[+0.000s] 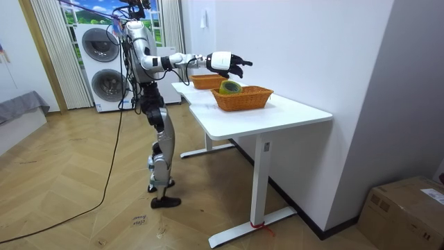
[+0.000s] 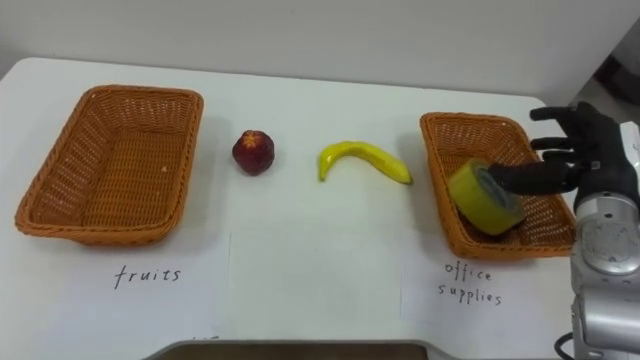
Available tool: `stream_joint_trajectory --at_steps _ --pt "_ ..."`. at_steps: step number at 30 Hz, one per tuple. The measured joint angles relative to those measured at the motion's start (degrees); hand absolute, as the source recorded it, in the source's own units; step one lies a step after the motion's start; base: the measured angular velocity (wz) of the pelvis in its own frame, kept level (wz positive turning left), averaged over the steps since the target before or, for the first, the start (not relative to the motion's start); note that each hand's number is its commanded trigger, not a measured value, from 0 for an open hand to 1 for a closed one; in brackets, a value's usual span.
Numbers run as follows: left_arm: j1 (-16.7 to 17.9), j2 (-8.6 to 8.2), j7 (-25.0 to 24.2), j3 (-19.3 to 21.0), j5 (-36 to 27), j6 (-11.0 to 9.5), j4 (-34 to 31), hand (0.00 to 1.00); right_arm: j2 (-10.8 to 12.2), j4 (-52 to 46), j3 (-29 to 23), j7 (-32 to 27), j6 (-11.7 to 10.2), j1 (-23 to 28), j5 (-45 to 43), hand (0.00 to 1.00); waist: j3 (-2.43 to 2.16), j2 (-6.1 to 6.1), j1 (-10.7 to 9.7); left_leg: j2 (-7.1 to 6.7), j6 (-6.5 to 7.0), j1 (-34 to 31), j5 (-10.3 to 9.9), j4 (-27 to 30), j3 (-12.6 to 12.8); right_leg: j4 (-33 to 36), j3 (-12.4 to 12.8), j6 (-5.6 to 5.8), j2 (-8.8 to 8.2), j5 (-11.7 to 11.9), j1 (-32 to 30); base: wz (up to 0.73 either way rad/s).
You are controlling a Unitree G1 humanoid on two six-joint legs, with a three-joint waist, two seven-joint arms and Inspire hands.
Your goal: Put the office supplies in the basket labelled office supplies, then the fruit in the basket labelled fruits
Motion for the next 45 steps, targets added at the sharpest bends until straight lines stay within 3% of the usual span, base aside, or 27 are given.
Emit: stream_joint_trajectory --at_steps 31,45 --pt "-1.13 -0.29 0.42 0.04 -0.06 0.78 -0.84 0.0 0.0 -0.39 0.01 3.89 0.0 -0.18 0.01 0.0 0.02 0.28 0.37 0.0 0.0 0.14 0.0 -0.21 0.22 0.01 1.04 0.0 0.2 0.0 -0.27 0.0" --pt "-1.32 0.37 0.1 -0.29 -0.08 0.85 -2.61 0.0 -0.01 -5.2 0.35 4.57 0.09 -8.59 0.2 0.0 -0.03 0.06 0.44 0.0 0.0 0.12 0.03 -0.18 0.53 0.13 1.0 0.0 0.24 0.0 0.02 0.0"
